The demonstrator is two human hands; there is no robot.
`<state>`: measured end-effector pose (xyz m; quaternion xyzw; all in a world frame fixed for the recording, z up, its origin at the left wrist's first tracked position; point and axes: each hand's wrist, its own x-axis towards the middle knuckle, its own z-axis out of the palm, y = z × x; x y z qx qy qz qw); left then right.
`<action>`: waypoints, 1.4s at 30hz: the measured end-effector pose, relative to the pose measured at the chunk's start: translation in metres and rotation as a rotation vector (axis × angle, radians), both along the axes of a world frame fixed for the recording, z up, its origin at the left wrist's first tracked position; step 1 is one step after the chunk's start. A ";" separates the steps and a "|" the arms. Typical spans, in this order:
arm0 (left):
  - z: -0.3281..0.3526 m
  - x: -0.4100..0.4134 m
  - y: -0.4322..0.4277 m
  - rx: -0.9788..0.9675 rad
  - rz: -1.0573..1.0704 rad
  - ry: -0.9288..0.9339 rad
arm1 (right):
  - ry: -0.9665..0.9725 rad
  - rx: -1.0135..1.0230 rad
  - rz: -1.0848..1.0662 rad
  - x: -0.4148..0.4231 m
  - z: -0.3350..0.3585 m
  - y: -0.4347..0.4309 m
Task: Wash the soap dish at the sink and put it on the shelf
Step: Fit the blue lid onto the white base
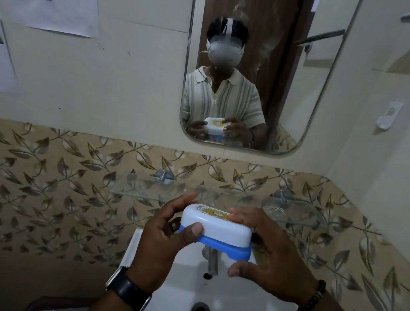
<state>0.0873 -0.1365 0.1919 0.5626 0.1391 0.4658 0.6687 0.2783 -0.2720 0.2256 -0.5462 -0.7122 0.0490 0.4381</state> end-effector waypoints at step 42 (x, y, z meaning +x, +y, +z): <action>0.004 0.015 -0.003 0.112 -0.020 0.048 | -0.169 0.116 -0.140 0.025 0.001 -0.004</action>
